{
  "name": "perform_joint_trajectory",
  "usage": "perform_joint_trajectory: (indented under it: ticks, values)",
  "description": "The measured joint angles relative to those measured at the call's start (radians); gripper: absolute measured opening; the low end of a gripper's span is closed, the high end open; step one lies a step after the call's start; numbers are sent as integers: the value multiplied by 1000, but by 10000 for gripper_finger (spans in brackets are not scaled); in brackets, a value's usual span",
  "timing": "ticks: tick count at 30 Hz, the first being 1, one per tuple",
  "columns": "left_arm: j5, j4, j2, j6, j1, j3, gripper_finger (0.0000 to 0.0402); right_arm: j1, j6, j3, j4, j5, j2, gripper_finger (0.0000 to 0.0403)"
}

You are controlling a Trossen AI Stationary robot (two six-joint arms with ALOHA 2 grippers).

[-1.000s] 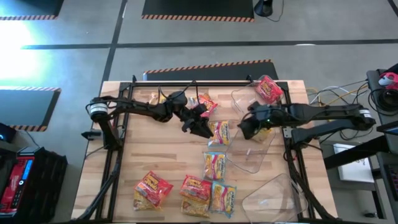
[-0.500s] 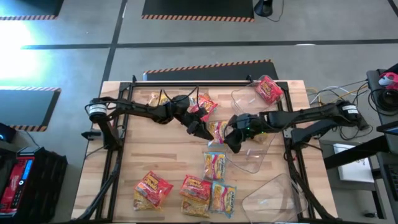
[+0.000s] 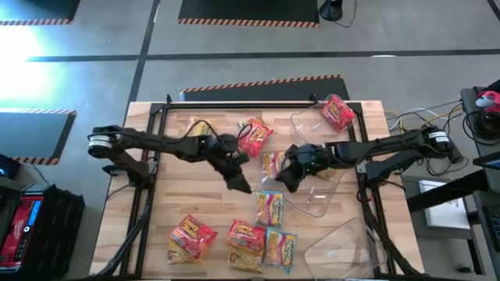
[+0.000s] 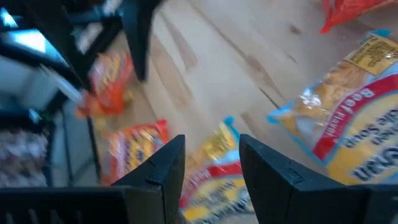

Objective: Sort Maruchan noodles
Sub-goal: Put the blue noodle pack into the bottom transparent bin

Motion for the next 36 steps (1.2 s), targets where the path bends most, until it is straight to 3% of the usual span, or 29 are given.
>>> perform_joint_trajectory:
  ticks: [14, 18, 23, 29, 36]
  values:
    - [-67, -117, 19, 171, -125, -5, 185, 226, 319, 0, 58, 324, 0, 139]
    - [-133, -131, 34, 185, -150, -17, 185, 272, 365, 0, 90, 431, 9, 139]
    - [-205, -113, 48, 184, -188, -28, 185, 314, 373, 8, 219, 447, 92, 139]
    - [-286, 51, 46, 161, -203, -81, 185, 341, 403, 100, 209, 376, 220, 139]
    - [-379, 324, 46, 29, -203, -235, 185, 379, 463, 273, -6, 368, 332, 139]
